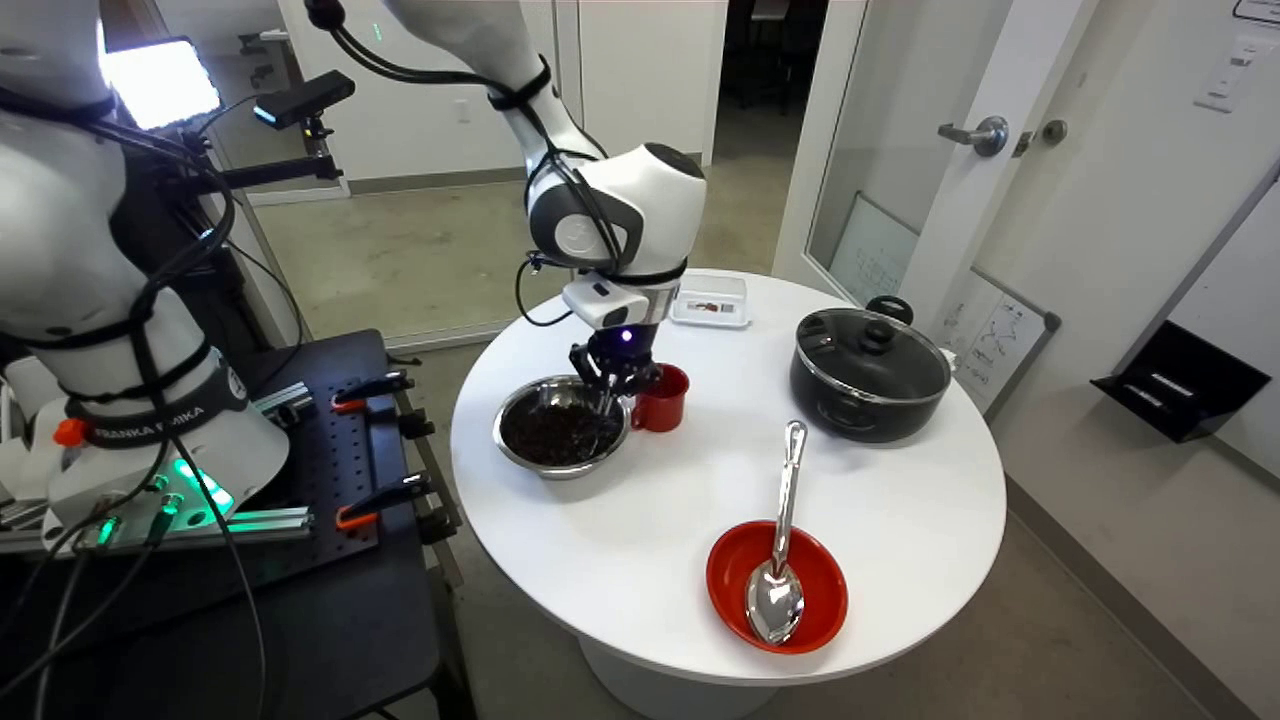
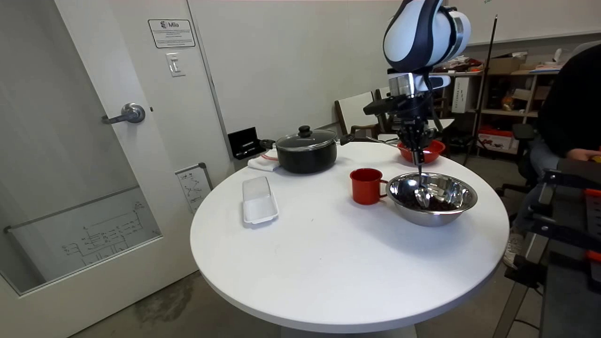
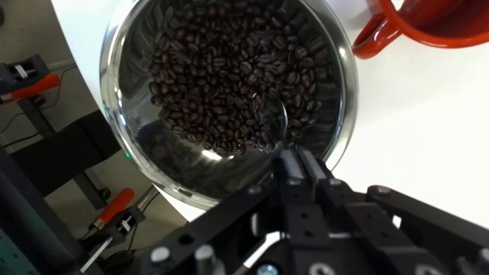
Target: Use the small spoon to stir the contents in the silver bowl, then put the spoon in the cup
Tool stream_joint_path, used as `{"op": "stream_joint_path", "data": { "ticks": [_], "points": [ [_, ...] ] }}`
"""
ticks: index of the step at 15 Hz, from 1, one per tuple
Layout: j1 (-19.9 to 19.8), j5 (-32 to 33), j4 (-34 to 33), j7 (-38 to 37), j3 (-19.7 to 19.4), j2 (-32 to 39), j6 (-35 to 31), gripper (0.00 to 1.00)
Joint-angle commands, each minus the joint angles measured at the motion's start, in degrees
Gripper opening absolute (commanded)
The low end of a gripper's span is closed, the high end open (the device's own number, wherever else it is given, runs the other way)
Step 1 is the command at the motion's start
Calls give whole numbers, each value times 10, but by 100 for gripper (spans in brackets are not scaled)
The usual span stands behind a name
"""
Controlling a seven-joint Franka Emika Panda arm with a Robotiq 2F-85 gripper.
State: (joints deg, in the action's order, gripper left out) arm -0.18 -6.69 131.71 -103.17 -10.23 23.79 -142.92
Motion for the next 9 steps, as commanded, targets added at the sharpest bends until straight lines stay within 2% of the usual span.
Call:
{"op": "stream_joint_path", "data": {
  "ticks": [1,9],
  "points": [
    [19,36,75,7,-11,-59,-86,1],
    [40,101,128,-8,-31,-88,-158,1]
  ]
}}
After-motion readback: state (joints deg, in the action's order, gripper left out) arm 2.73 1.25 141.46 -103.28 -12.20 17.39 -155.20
